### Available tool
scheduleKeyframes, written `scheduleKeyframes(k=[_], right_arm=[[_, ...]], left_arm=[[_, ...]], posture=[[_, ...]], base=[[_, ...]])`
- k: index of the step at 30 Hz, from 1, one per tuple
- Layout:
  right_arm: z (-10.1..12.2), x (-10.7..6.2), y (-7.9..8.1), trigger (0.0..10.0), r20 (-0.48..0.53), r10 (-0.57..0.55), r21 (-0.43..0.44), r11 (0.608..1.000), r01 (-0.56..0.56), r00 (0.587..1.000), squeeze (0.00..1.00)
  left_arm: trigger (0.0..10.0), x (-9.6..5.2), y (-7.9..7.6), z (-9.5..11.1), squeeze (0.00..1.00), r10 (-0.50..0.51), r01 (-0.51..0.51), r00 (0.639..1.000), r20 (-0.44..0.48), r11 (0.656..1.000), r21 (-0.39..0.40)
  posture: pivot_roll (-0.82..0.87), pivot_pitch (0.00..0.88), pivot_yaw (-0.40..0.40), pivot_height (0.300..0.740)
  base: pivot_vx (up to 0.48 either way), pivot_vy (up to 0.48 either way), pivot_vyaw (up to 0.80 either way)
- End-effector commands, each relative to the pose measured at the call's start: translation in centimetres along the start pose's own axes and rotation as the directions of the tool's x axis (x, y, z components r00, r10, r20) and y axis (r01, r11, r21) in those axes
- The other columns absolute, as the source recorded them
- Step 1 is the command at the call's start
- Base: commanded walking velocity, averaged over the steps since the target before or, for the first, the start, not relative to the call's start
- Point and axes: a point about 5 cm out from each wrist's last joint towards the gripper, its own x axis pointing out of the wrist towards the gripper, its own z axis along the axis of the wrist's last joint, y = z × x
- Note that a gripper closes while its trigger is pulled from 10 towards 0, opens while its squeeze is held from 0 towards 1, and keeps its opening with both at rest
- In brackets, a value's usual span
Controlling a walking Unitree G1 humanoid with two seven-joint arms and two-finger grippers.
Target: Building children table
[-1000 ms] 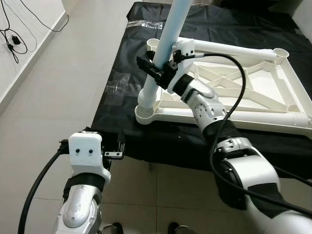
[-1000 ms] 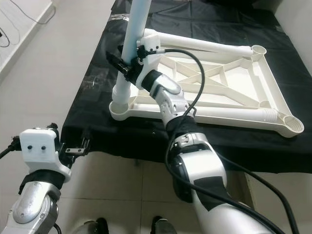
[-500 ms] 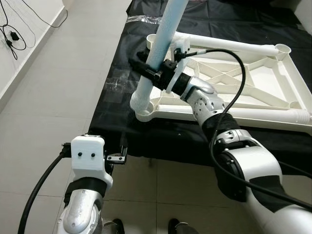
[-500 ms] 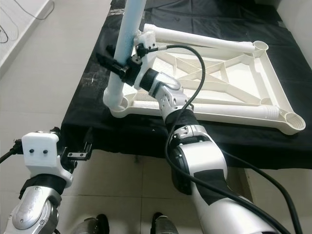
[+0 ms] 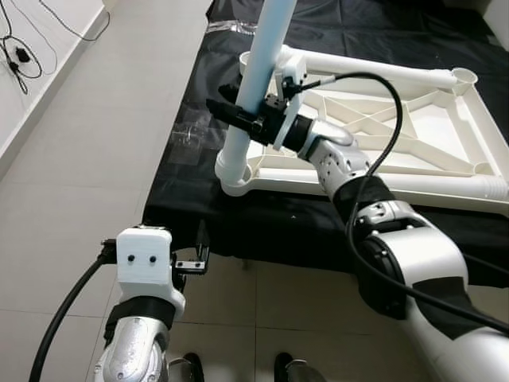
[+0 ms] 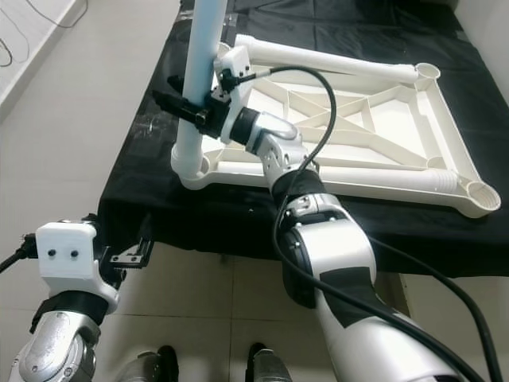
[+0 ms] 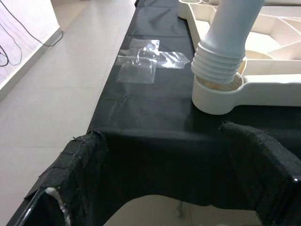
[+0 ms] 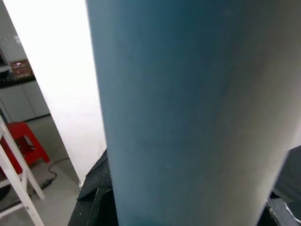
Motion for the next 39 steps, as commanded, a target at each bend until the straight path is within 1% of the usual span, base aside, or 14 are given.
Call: scheduleKeyframes(k=[1, 3, 7, 8, 9, 10, 15, 21, 26, 33, 39], right_arm=[[0.6, 0.2, 0.1, 10.0, -0.007, 0.030, -0.031, 0.999, -0.030, 1.000, 0.00], [0.7, 0.2, 0.2, 10.0, -0.021, 0.075, -0.028, 0.997, -0.075, 0.997, 0.00], [0.7, 0.2, 0.3, 10.0, -0.041, 0.116, -0.029, 0.993, -0.118, 0.992, 0.00], [0.5, 0.1, 0.5, 10.0, -0.058, 0.149, -0.028, 0.988, -0.151, 0.987, 0.00], [0.5, 0.1, 0.5, 10.0, -0.058, 0.149, -0.028, 0.988, -0.151, 0.987, 0.00], [0.2, 0.0, 0.8, 10.0, -0.086, 0.197, -0.025, 0.980, -0.199, 0.977, 0.00], [-0.4, 0.1, 1.2, 10.0, -0.119, 0.235, -0.035, 0.970, -0.241, 0.965, 0.00], [-0.6, 0.5, 1.5, 10.0, -0.128, 0.237, -0.058, 0.968, -0.246, 0.963, 0.00], [-0.1, 0.8, 1.2, 10.0, -0.134, 0.190, -0.110, 0.973, -0.205, 0.973, 0.00], [0.2, 0.8, 1.1, 10.0, -0.137, 0.186, -0.117, 0.972, -0.203, 0.973, 0.00], [0.0, 0.3, 1.0, 10.0, -0.182, 0.201, -0.129, 0.966, -0.226, 0.963, 0.00]], left_arm=[[10.0, -0.3, 0.0, 0.0, 0.00, 0.022, -0.022, 1.000, -0.017, 0.999, -0.029], [10.0, -0.3, 0.0, 0.0, 0.00, 0.024, -0.025, 1.000, -0.019, 0.999, -0.026], [10.0, -0.3, 0.0, 0.0, 0.00, 0.026, -0.026, 0.999, -0.019, 0.999, -0.025], [10.0, -0.3, 0.1, 0.0, 0.00, 0.027, -0.027, 0.999, -0.020, 0.999, -0.023], [10.0, -0.3, 0.1, 0.0, 0.00, 0.027, -0.027, 0.999, -0.020, 0.999, -0.023], [10.0, -0.4, 0.1, 0.0, 0.00, 0.028, -0.029, 0.999, -0.021, 0.999, -0.023], [10.0, -0.3, 0.1, 0.0, 0.00, 0.029, -0.030, 0.999, -0.020, 0.999, -0.021], [10.0, -0.4, 0.1, 0.1, 0.00, 0.031, -0.032, 0.999, -0.017, 0.999, -0.020], [10.0, -0.4, 0.2, 0.2, 0.00, 0.035, -0.035, 0.999, -0.018, 0.999, -0.017], [10.0, -0.5, 0.2, 0.2, 0.00, 0.037, -0.037, 0.999, -0.017, 0.999, -0.017], [10.0, -0.5, 0.2, 0.1, 0.00, 0.040, -0.040, 0.999, -0.020, 0.999, -0.016]], posture=[[0.00, 0.310, -0.062, 0.740], [0.00, 0.311, -0.062, 0.740], [0.00, 0.311, -0.062, 0.740], [0.00, 0.312, -0.063, 0.740], [0.00, 0.312, -0.063, 0.740], [0.00, 0.312, -0.063, 0.740], [0.00, 0.312, -0.063, 0.740], [0.00, 0.312, -0.062, 0.740], [0.00, 0.313, -0.063, 0.740], [0.00, 0.315, -0.063, 0.740], [0.00, 0.317, -0.066, 0.740]], base=[[0.000, 0.000, 0.00], [0.000, 0.000, 0.00], [0.000, 0.000, 0.00], [0.000, 0.000, 0.00], [0.000, 0.000, 0.00], [0.000, 0.000, 0.00], [0.000, 0.000, 0.00], [0.000, 0.000, 0.00], [0.000, 0.000, 0.00], [0.000, 0.000, 0.00], [0.000, 0.000, 0.00]])
